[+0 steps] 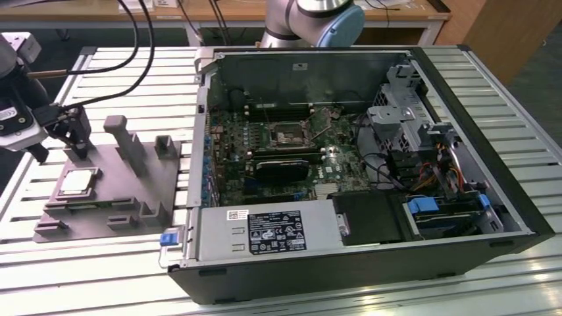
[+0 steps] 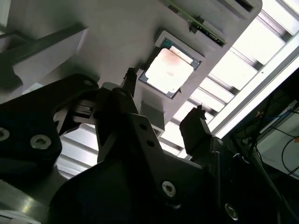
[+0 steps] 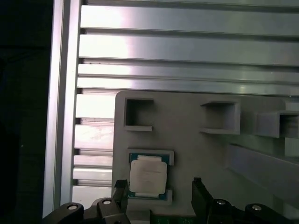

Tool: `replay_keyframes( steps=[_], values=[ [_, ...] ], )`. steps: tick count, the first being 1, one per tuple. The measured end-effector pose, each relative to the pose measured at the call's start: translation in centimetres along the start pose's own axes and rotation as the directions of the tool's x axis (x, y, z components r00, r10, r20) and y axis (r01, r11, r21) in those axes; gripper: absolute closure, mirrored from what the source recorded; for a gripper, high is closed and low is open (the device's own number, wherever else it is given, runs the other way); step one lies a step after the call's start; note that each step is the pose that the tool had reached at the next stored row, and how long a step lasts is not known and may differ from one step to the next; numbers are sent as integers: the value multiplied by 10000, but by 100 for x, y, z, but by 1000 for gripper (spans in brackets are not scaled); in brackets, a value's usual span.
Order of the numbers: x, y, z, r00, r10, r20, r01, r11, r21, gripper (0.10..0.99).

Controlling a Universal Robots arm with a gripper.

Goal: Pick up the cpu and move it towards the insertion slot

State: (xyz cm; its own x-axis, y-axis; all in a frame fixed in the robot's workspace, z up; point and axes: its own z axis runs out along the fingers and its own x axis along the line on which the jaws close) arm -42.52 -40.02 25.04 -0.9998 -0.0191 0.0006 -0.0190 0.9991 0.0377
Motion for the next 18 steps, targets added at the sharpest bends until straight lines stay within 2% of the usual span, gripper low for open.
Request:
replay_keyframes(
  steps=[1,2,8,9,18],
  values=[
    [5,-4,17,10000,1,-1,-1,10000,1,482],
    [8,-7,36,10000,0,0,0,10000,0,424],
    [25,-27,144,10000,-1,-1,1,10000,1,412],
    [28,-30,162,10000,0,0,0,10000,0,349],
    [48,-62,324,10000,0,0,0,10000,1,349]
  ],
)
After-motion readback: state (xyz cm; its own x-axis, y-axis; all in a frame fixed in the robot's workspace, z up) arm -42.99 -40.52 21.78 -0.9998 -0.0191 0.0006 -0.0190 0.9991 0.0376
